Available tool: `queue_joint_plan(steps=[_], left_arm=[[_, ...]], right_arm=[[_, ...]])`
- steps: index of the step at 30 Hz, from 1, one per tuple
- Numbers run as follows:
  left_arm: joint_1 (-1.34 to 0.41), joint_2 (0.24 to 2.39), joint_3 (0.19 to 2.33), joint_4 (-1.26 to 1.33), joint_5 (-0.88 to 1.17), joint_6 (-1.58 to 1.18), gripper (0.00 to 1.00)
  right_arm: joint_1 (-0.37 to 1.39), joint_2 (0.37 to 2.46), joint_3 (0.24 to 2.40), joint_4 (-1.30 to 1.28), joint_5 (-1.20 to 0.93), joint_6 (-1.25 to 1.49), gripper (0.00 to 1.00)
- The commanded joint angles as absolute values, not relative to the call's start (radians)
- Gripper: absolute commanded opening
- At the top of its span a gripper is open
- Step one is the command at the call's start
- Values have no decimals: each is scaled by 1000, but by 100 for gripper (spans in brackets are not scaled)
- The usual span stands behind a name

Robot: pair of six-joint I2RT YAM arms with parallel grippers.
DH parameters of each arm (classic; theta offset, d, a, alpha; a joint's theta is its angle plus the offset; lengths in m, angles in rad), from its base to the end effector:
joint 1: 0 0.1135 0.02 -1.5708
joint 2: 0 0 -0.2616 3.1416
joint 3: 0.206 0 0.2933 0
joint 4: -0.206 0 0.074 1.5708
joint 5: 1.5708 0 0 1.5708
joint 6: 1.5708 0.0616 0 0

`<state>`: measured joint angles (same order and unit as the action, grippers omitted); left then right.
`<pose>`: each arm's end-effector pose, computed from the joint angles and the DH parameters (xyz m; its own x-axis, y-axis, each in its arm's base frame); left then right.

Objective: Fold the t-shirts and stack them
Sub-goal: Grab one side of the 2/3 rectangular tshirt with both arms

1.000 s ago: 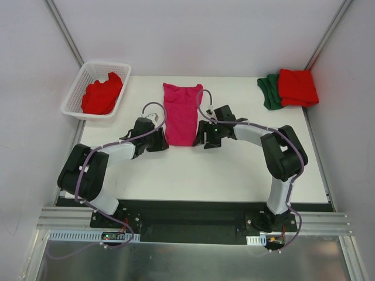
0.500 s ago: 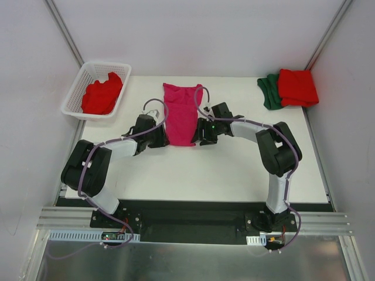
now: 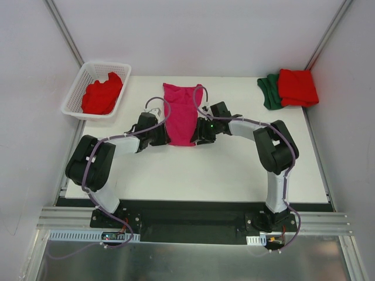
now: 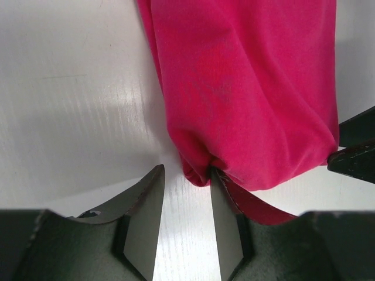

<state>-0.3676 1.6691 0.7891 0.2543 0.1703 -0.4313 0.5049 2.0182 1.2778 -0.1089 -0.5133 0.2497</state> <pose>0.3546 -0.1478 0.1119 -0.6981 -0.1726 -0.6948 0.2097 0.8786 -0.4290 0.3966 0.2538 0.1041 -0.8110 -0.2023 -0.5489 -0.5210 0.6765 0.5205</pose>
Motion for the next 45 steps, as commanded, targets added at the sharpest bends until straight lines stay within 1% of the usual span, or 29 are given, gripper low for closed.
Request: queue_joint_plan(steps=[1,12,14,15,17,18,20,21,24,25,29,37,45], left_arm=[[-374,1690,830,295,160,-420,36],[-376,1716,841,301,164,-423,34],[-374,1720,844,299,166,-423,34],[-374,1721,847,301,164,-423,34],[-374,1723,850,301,167,-423,33],[-376,1726,851,301,167,-425,31],[-374,1729,854,302,172,-426,27],[-374,1733,854,305,172,-428,15],[-376,1741,861,307,172,-436,3],[-376,1743,862,308,172,-437,1],[-376,1750,865,311,178,-443,0],[-374,1717,842,290,175,-431,0],[-376,1595,740,249,178,-437,0]], right_arm=[[509,2045,1308,-117,-512,250,50],[509,2080,1336,-117,-534,258,47],[509,2083,1338,-118,-535,258,45],[509,2083,1338,-117,-537,259,41],[511,2086,1339,-118,-538,258,37],[509,2085,1338,-117,-538,258,33],[509,2088,1338,-117,-540,259,30],[508,2088,1339,-117,-540,259,27],[511,2088,1338,-118,-541,258,27],[511,2088,1338,-120,-541,256,27],[511,2083,1335,-126,-538,253,27],[509,2054,1319,-150,-508,232,18],[509,2005,1273,-187,-466,192,15]])
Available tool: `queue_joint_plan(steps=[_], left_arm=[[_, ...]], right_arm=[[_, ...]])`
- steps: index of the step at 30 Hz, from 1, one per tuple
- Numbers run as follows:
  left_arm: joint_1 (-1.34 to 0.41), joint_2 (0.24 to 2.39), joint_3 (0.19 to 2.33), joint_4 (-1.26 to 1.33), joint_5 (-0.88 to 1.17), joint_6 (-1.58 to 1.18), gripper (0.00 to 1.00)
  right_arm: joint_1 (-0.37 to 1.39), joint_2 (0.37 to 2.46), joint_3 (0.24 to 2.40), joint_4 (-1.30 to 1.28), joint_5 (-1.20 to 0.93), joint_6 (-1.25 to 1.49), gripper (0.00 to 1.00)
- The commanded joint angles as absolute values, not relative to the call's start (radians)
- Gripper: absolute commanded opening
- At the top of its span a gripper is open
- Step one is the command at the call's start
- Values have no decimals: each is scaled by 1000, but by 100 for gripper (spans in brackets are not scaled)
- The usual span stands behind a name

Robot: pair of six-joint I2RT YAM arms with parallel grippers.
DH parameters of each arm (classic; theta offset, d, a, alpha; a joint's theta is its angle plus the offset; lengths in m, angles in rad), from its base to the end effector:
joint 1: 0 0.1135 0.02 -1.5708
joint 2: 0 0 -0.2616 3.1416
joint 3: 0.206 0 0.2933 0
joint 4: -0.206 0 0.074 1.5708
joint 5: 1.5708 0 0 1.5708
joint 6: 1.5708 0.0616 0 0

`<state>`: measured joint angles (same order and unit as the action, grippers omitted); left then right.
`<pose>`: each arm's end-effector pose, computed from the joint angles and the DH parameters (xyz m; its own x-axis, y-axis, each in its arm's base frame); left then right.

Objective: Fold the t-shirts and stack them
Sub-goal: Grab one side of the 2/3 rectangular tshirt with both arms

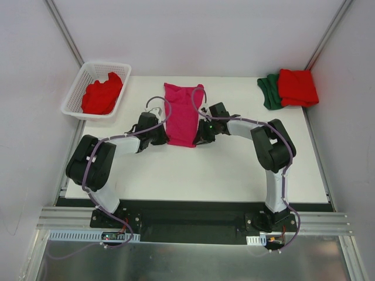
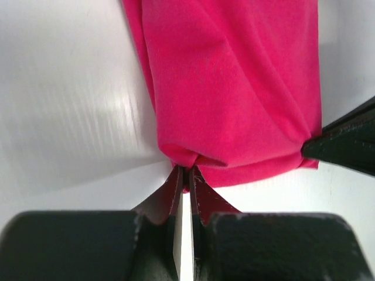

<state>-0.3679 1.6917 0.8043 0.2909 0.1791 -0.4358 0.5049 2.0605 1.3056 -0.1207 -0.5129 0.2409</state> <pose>0.3606 -0.1508 0.1128 -0.6826 -0.1821 -0.7077 0.2242 0.8696 -0.4400 0.4011 0.2562 0.0933 -0.8189 -0.2151 -0.5321 -0.5161 0.6816 0.5188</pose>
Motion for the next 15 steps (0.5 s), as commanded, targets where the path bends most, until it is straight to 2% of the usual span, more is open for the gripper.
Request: queue_joint_plan(steps=[1,15], left_arm=[[-374,1580,727,242,181,-440,0],[-385,1256,519,138,203,-492,0]], right_arm=[[508,2000,1272,-190,-463,189,14],[509,1861,1160,-256,-442,156,13]])
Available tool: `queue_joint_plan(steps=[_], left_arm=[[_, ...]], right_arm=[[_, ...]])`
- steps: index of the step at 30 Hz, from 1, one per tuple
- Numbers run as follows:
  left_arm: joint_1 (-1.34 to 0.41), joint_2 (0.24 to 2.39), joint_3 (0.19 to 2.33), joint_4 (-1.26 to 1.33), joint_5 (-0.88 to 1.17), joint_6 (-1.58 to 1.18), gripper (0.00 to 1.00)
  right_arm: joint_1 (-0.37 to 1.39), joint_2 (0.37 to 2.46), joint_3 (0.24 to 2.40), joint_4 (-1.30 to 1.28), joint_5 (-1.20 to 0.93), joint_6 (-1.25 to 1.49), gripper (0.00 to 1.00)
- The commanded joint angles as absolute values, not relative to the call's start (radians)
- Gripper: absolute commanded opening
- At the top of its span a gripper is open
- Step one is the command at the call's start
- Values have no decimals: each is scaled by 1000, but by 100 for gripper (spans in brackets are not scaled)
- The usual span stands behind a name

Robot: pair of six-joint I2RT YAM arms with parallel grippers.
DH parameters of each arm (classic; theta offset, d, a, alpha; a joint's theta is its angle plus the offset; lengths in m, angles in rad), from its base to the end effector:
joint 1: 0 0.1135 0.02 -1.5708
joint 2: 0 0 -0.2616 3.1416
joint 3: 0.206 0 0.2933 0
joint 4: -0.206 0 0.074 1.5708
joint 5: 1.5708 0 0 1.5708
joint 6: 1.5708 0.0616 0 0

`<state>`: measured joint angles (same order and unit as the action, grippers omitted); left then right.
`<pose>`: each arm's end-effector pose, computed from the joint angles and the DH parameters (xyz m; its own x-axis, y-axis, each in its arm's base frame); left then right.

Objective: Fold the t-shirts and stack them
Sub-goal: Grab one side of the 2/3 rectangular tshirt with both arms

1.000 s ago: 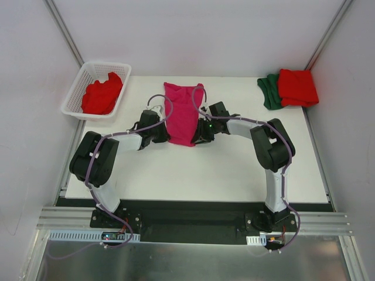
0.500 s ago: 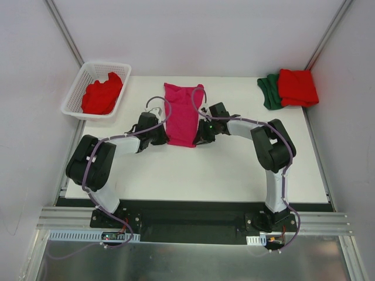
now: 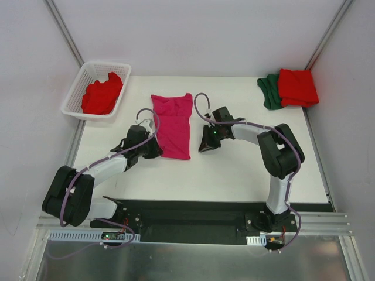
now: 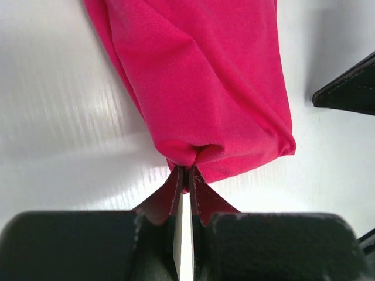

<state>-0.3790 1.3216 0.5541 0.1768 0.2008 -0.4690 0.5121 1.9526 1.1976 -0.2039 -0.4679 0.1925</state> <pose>0.2884 -0.1281 0.1360 -0.6950 -0.2000 -0.6907 0.2268 0.8505 -0.4745 0.3715 0.2407 0.0976 -0.8273 -0.2691 -0.4932 -0.5144 0.7158 0.4723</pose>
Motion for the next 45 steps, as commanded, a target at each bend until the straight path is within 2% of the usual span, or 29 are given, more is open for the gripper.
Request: queue_joint_plan(steps=[1,3,4,5,7,9,11,29,45], left_arm=[[-387,1252,514,137,202,-494,0],[-387,1247,506,133,199,-495,0],[-388,1252,506,133,202,-497,0],[-391,1253,508,133,202,-497,0],[-397,1262,514,133,202,-497,0],[-402,1272,523,133,199,-495,0],[-410,1288,531,135,195,-492,0],[-480,1390,572,144,164,-497,0],[-482,1388,561,146,149,-495,0]], right_arm=[[509,1846,1154,-258,-442,153,13],[512,1836,1141,-267,-442,149,15],[514,1832,1140,-270,-439,144,20],[515,1830,1141,-276,-433,141,29],[522,1822,1138,-287,-431,137,34],[528,1819,1135,-290,-437,137,44],[541,1813,1131,-290,-440,137,47],[572,1858,1091,-55,-546,296,47],[598,1868,1094,-40,-581,325,47]])
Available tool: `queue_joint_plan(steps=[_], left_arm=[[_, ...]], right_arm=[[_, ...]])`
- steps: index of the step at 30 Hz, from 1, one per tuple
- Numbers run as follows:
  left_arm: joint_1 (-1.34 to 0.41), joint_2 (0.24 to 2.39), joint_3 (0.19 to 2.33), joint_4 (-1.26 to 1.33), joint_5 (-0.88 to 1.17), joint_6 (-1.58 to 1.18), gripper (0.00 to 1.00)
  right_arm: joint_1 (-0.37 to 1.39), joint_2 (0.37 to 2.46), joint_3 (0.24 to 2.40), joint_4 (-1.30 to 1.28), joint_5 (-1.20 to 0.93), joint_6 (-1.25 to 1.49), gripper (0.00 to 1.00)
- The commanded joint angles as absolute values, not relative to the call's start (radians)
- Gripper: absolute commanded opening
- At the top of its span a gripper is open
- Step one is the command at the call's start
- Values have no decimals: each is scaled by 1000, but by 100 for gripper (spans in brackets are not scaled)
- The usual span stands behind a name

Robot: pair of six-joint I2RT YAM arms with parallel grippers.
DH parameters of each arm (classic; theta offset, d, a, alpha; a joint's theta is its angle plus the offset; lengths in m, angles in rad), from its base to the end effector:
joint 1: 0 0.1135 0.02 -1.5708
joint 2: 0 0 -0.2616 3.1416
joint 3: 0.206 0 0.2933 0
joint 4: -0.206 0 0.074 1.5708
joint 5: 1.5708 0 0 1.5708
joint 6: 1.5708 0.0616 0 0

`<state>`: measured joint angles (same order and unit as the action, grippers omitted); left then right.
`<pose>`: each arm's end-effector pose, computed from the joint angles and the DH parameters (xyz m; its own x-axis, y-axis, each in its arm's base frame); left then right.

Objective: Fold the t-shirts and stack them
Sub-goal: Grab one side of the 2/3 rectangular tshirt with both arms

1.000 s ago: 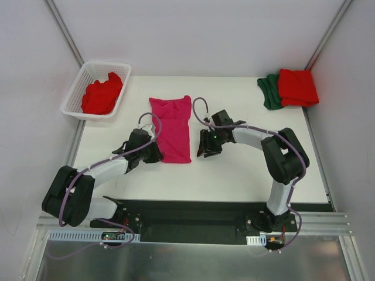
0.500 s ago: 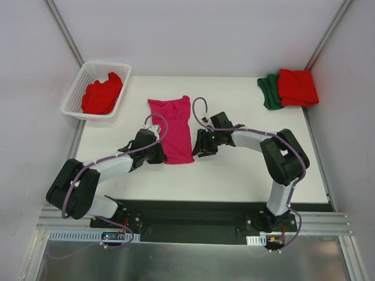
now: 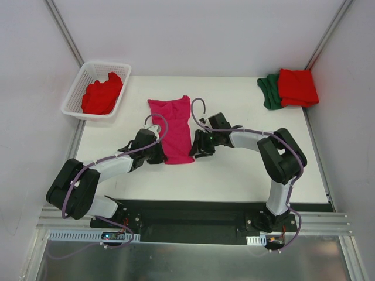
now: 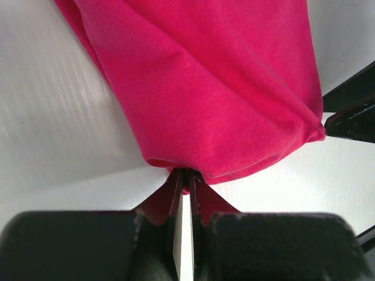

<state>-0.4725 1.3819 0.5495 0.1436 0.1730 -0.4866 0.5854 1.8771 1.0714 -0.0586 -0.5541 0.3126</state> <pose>0.2734 -0.1517 0.1129 -0.7653 -0.1262 -0.6312 0.2362 0.8571 -0.4577 0.3347 0.2608 0.1013 -0.8353 -0.2400 -0.4946 -0.5230 0.6241 0.5805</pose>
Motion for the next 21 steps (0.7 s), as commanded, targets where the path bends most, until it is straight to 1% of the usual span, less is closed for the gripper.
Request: queue_joint_plan(steps=[1,8,11,14,15,17,18,20,21], left_arm=[[-482,1391,564,146,149,-495,0],[-482,1388,561,149,146,-497,0],[-482,1385,560,147,146,-497,0],[-482,1385,555,149,144,-500,0],[-482,1384,555,149,144,-500,0],[-480,1382,554,149,144,-500,0],[-482,1382,554,149,144,-500,0],[-482,1378,549,149,146,-502,0],[-482,1376,548,149,146,-500,0]], right_arm=[[601,1870,1092,-40,-581,327,46],[638,1861,1077,-41,-583,339,46],[652,1855,1060,-41,-578,341,43],[661,1853,1046,-43,-575,339,33],[661,1853,1045,-41,-574,341,25],[663,1853,1043,-41,-572,341,20],[663,1852,1043,-43,-571,338,15],[663,1852,1043,-41,-568,337,9],[663,1850,1043,-43,-566,337,1]])
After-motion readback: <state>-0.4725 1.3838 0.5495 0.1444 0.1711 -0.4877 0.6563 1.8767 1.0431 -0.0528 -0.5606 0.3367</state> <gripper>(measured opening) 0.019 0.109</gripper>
